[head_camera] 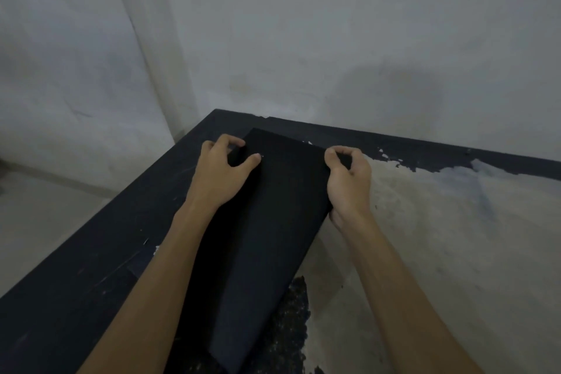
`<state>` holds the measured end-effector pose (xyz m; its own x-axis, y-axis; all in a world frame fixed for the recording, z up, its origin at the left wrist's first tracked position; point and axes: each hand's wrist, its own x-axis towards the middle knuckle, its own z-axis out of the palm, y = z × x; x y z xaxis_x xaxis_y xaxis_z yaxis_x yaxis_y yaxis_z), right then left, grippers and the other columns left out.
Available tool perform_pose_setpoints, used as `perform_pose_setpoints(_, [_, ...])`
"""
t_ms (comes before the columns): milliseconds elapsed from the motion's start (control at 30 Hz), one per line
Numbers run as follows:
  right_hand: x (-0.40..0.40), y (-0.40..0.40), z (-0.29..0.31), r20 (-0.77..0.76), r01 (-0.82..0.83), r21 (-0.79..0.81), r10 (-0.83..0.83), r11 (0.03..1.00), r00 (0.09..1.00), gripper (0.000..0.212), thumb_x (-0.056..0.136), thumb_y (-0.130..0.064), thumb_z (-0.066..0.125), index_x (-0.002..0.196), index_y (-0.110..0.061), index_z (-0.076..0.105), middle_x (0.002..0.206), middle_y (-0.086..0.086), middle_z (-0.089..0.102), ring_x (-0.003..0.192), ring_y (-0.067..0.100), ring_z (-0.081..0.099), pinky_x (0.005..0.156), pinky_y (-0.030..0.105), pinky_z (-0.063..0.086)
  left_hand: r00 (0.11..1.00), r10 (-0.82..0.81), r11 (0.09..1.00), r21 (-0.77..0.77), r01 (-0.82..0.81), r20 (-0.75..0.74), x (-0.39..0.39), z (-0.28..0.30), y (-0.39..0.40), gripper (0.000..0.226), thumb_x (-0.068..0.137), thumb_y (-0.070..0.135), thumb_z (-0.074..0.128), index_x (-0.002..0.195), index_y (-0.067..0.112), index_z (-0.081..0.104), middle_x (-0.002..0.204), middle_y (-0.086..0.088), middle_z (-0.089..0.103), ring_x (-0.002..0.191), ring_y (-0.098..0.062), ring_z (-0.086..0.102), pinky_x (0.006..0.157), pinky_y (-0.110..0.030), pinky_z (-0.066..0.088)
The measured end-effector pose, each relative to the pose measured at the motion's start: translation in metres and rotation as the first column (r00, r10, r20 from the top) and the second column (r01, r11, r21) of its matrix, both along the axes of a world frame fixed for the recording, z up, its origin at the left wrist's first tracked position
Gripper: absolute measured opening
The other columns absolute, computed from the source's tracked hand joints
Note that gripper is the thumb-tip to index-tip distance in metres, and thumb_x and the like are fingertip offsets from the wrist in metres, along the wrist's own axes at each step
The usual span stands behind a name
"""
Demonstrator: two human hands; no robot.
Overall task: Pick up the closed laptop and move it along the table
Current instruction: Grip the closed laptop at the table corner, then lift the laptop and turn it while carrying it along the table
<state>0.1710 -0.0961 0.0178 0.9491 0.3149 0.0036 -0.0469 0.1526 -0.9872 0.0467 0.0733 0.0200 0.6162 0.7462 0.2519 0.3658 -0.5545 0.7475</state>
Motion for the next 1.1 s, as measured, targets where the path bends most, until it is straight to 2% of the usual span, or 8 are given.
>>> perform_pose_setpoints(133, [0.019,-0.019,0.011,-0.053,-0.043,0.029,0.044,0.999,0.998,0.006,0.098,-0.017,0.067,0.093,-0.019,0.070,0.108,0.016,0.075,0.103,0.035,0.072,0.089,0.053,0.062,0.994,-0.106,0.994,0.003,0.106,-0.024,0.016,0.011,-0.007,0.036,0.091,0.044,0.073,0.122,0.031,0.060,0.129,-0.004,0.048,0.113,-0.013,0.050,0.096,-0.029,0.038])
perform_pose_setpoints(267, [0.045,-0.047,0.023,-0.026,-0.106,0.076,0.108,0.992,0.994,0.005,0.096,-0.015,0.071,0.093,-0.012,0.074,0.081,0.004,0.078,0.074,0.016,0.075,0.062,0.032,0.064,0.973,-0.229,0.973,0.020,0.229,0.023,0.038,0.024,-0.019,0.036,0.093,0.042,0.072,0.125,0.031,0.061,0.128,0.005,0.053,0.116,-0.008,0.049,0.098,-0.024,0.034])
perform_pose_setpoints(400, [0.064,-0.072,0.029,-0.017,-0.208,0.084,0.210,0.974,0.977,0.008,0.093,-0.016,0.074,0.086,-0.017,0.077,0.073,0.000,0.080,0.067,0.012,0.077,0.058,0.027,0.061,0.942,-0.326,0.941,-0.071,0.331,0.076,0.056,0.039,-0.030,0.024,0.093,0.048,0.070,0.113,0.035,0.071,0.115,0.025,0.067,0.109,0.009,0.057,0.089,-0.016,0.040])
perform_pose_setpoints(500, [0.076,-0.088,0.029,-0.020,-0.265,0.088,0.268,0.960,0.963,0.010,0.092,-0.017,0.076,0.083,-0.020,0.079,0.076,0.001,0.081,0.070,0.014,0.079,0.058,0.026,0.061,0.908,-0.388,0.868,-0.269,0.418,0.161,0.066,0.045,-0.040,0.024,0.092,0.049,0.073,0.093,0.028,0.084,0.094,0.007,0.082,0.089,-0.010,0.077,0.074,-0.025,0.058])
perform_pose_setpoints(600, [0.082,-0.096,0.029,-0.020,-0.273,0.077,0.276,0.959,0.961,0.011,0.091,-0.017,0.076,0.081,-0.020,0.080,0.076,0.001,0.081,0.070,0.015,0.079,0.058,0.026,0.061,0.892,-0.428,0.816,-0.362,0.450,0.145,0.072,0.046,-0.047,0.034,0.086,0.055,0.077,0.084,0.021,0.086,0.083,-0.002,0.083,0.074,-0.017,0.080,0.062,-0.024,0.060])
perform_pose_setpoints(833, [0.085,-0.098,0.032,-0.045,-0.310,0.053,0.313,0.949,0.949,0.006,0.094,-0.019,0.074,0.088,-0.019,0.075,0.078,0.002,0.080,0.071,0.016,0.078,0.060,0.029,0.061,0.924,-0.304,0.787,-0.486,0.380,0.231,0.081,0.033,-0.053,0.041,0.070,0.056,0.089,0.079,0.015,0.086,0.075,-0.007,0.082,0.062,-0.017,0.078,0.054,-0.025,0.059])
perform_pose_setpoints(933, [0.085,-0.096,0.035,-0.049,-0.337,0.018,0.337,0.941,0.940,0.009,0.097,-0.026,0.072,0.095,-0.017,0.074,0.079,0.000,0.080,0.073,0.015,0.078,0.061,0.028,0.061,0.935,-0.265,0.764,-0.541,0.353,0.236,0.082,0.032,-0.048,0.051,0.060,0.060,0.093,0.082,0.015,0.086,0.079,-0.010,0.083,0.064,-0.020,0.079,0.058,-0.029,0.061])
perform_pose_setpoints(1100, [0.081,-0.095,0.041,0.012,-0.374,-0.148,0.380,0.916,0.925,0.023,0.100,-0.033,0.066,0.118,-0.019,0.068,0.111,-0.001,0.078,0.088,0.005,0.078,0.069,0.020,0.061,0.951,-0.160,0.757,-0.585,0.290,0.265,0.075,0.034,-0.039,0.049,0.057,0.058,0.095,0.082,0.017,0.087,0.080,-0.010,0.083,0.066,-0.022,0.079,0.059,-0.031,0.062])
